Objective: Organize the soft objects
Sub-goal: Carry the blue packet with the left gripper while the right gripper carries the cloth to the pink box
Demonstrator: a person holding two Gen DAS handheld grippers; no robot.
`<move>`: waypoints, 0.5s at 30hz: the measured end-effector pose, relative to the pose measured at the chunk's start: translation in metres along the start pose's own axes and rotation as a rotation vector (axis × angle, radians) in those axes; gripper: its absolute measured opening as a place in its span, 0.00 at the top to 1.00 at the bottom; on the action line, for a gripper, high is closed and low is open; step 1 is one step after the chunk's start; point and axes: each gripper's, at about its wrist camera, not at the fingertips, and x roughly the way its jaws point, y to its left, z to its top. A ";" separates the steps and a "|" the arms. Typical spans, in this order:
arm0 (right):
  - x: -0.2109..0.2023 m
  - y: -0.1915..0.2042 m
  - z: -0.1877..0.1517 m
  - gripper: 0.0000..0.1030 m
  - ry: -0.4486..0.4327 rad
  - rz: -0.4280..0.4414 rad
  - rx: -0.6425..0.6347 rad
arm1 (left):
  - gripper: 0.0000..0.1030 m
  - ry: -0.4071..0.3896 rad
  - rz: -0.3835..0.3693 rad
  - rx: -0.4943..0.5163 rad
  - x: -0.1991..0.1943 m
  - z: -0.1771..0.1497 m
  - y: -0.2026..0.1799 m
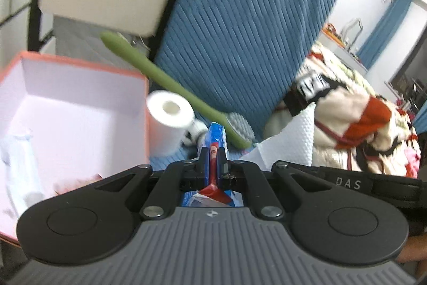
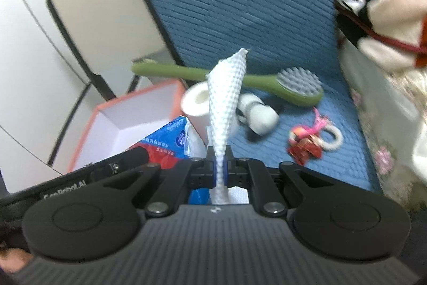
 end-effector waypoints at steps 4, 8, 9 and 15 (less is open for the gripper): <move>0.001 0.035 0.015 0.92 -0.035 0.051 -0.042 | 0.94 -0.059 0.031 -0.017 -0.025 0.028 0.023; 0.005 0.072 0.026 0.91 -0.062 0.113 -0.084 | 0.94 -0.120 0.072 -0.036 -0.052 0.052 0.051; 0.007 0.081 0.027 0.91 -0.065 0.128 -0.094 | 0.94 -0.135 0.084 -0.042 -0.059 0.057 0.060; 0.037 0.129 0.024 0.91 -0.034 0.205 -0.142 | 0.94 -0.155 0.160 -0.101 -0.080 0.068 0.113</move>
